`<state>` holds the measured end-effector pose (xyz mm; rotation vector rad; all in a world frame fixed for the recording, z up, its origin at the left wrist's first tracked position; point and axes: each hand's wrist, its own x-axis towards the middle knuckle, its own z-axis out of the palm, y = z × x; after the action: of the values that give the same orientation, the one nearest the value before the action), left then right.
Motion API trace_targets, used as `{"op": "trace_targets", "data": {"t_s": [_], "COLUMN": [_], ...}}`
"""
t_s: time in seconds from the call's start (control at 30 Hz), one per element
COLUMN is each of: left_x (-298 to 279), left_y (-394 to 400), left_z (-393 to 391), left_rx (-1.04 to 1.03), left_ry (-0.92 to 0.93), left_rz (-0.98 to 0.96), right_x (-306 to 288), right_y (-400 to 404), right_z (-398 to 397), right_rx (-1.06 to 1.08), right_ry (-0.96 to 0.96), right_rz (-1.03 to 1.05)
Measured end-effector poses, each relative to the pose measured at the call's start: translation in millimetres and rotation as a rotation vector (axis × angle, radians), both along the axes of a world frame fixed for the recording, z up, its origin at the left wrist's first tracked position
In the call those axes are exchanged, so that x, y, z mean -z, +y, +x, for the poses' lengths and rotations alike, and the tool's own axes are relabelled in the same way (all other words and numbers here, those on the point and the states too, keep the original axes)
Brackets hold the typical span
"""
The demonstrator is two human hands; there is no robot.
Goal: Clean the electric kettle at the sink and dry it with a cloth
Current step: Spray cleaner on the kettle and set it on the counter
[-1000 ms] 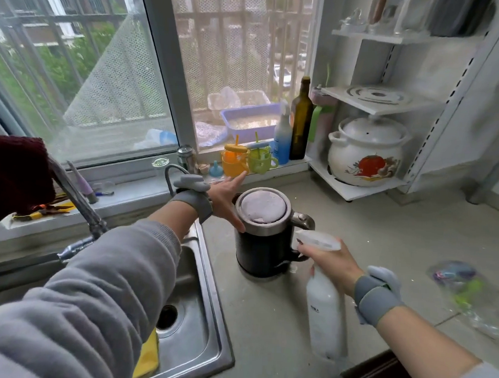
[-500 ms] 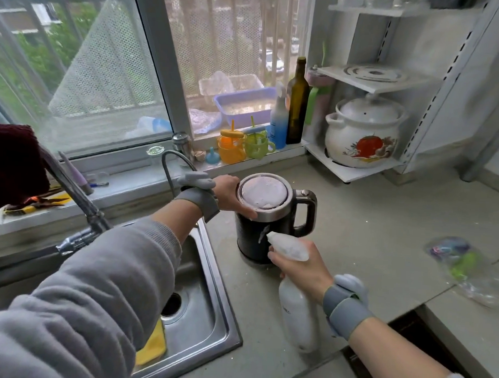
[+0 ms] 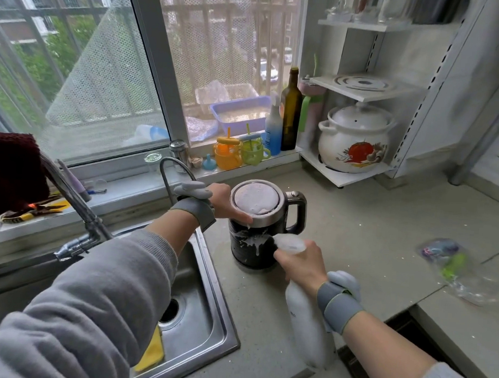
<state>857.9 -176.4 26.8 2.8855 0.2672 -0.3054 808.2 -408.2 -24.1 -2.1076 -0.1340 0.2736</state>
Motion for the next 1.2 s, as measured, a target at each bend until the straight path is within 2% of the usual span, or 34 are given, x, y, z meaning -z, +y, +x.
{"op": "trace_targets", "data": {"t_s": [0.07, 0.13, 0.27, 0.43, 0.57, 0.7, 0.77, 0.87, 0.97, 1.2], "left_x": [-0.1, -0.8, -1.8, -2.3, -2.0, -3.9, -5.0, -2.7, -2.5, 8.1], "left_y": [-0.7, -1.8, -4.4, -6.1, -10.7, -16.2, -19.0, -19.1, -22.9, -30.4], "left_z": [-0.1, -0.8, -4.0, -6.4, -9.9, -16.3, -19.3, -23.6, -28.5, -31.0], "left_rx": [-0.004, -0.003, -0.010, -0.018, -0.042, -0.072, -0.091, -0.124, -0.154, -0.232], "left_ry": [0.000, 0.007, 0.016, 0.010, -0.034, -0.043, -0.056, -0.088, -0.127, -0.188], "left_rz": [0.004, 0.002, 0.019, 0.013, -0.004, -0.050, -0.067, -0.070, -0.102, -0.136], "right_x": [0.9, 2.1, 2.9, -7.9, -2.3, 10.2, 15.6, 21.3, 21.1, 15.2], "right_y": [-11.0, -18.9, -27.6, -33.9, -33.2, -47.9, -51.2, -54.2, -60.6, -67.8], "right_z": [8.5, 13.6, 25.8, 38.1, 43.2, 53.3, 52.9, 58.5, 73.7, 110.3], "right_rx": [0.035, -0.027, -0.044, 0.023, -0.036, 0.008, -0.005, 0.055, 0.137, 0.094], "right_ry": [0.061, 0.075, -0.019, 0.030, -0.022, 0.018, -0.057, -0.150, -0.127, -0.116], "right_rz": [0.059, 0.081, -0.031, 0.094, 0.011, 0.153, 0.222, 0.265, 0.298, 0.312]}}
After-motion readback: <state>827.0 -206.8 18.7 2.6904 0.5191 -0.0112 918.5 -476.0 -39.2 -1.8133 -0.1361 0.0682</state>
